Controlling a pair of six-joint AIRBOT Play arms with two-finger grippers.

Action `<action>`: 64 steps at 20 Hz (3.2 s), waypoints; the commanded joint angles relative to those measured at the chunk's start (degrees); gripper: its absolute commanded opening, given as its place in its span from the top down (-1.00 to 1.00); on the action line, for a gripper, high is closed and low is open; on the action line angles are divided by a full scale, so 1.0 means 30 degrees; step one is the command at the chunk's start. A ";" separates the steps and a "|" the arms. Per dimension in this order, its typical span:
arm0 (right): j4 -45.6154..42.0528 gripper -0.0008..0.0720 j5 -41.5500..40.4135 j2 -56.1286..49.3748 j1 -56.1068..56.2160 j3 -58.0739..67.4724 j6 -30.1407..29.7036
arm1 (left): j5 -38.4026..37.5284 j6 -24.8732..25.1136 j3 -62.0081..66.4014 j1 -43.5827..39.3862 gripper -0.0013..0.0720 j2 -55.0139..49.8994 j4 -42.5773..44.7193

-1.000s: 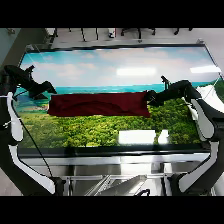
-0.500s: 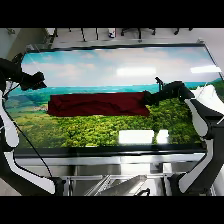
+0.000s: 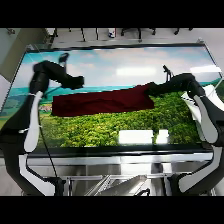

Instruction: Fold the shirts.

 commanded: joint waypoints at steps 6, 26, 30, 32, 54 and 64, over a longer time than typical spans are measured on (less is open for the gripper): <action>-0.0007 0.93 -0.4692 0.5377 -0.1406 0.1647 0.0015 | -0.4182 -0.1399 0.3905 -0.7781 0.93 -0.6266 -0.0007; 0.0270 0.93 0.2244 0.3679 0.6098 0.2827 0.2215 | 0.2229 -0.0809 0.1829 0.5683 0.93 0.9449 -0.4918; 0.0495 0.92 1.6036 -0.0758 1.5373 0.2841 0.3832 | 0.1610 0.0568 0.0197 0.9092 0.93 1.3522 -0.4918; 0.0007 -0.35 2.3970 -0.3359 1.8950 0.3169 0.3810 | 0.0867 0.1508 -0.1435 0.9704 0.93 1.5132 -0.4925; -0.1377 -0.74 -0.0423 -0.4685 0.4379 0.3249 0.5464 | -0.0437 0.2623 -0.6798 0.9719 0.93 1.8382 -0.4969; -0.0175 0.42 -0.0168 -0.5748 0.6120 0.3257 0.4269 | -0.0182 0.2616 -0.6790 0.7162 0.93 1.7675 -0.4932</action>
